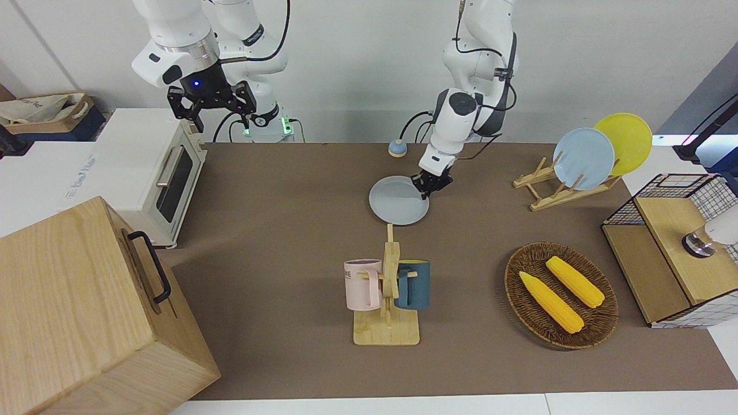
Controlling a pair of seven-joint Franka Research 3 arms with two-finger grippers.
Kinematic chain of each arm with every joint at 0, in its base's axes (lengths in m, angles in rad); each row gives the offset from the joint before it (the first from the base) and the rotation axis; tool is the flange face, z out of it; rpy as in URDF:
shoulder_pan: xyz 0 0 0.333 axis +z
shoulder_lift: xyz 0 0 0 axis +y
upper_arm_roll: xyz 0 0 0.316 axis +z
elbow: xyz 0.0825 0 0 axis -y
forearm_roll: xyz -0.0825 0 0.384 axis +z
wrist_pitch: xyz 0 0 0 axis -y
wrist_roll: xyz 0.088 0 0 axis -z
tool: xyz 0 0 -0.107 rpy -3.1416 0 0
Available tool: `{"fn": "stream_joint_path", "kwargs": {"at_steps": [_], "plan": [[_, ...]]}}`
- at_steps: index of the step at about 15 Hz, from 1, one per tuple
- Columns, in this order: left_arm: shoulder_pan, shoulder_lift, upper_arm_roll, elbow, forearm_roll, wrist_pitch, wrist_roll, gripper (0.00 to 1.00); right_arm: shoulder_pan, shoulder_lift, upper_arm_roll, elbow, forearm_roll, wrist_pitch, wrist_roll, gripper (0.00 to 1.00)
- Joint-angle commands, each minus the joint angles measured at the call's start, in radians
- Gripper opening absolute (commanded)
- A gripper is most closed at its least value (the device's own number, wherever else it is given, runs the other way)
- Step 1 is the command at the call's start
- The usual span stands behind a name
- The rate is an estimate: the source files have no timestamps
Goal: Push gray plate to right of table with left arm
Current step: 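Push the gray plate with the left gripper across the table toward the toaster oven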
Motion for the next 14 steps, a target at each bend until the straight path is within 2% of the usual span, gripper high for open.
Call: {"fn": "stream_joint_path", "kwargs": {"at_steps": [1,4,8,11,14], "plan": [[-0.123,0.141,-0.020,0.091,-0.014,0.070,-0.184,0.00,-0.011,-0.008,0.006,0.001,0.008,-0.012,-0.003,0.983],[-0.128,0.225,-0.103,0.198,-0.010,0.073,-0.321,0.00,-0.011,-0.008,0.006,-0.001,0.008,-0.012,-0.003,0.983],[-0.137,0.301,-0.174,0.315,-0.002,0.070,-0.435,0.00,-0.011,-0.008,0.006,-0.001,0.008,-0.012,-0.001,0.983],[-0.192,0.339,-0.174,0.382,0.003,0.063,-0.496,0.00,-0.011,-0.008,0.004,-0.001,0.008,-0.012,-0.003,0.983],[-0.221,0.387,-0.174,0.445,0.087,0.053,-0.598,0.00,-0.011,-0.008,0.004,-0.001,0.008,-0.012,-0.003,0.983]]}}
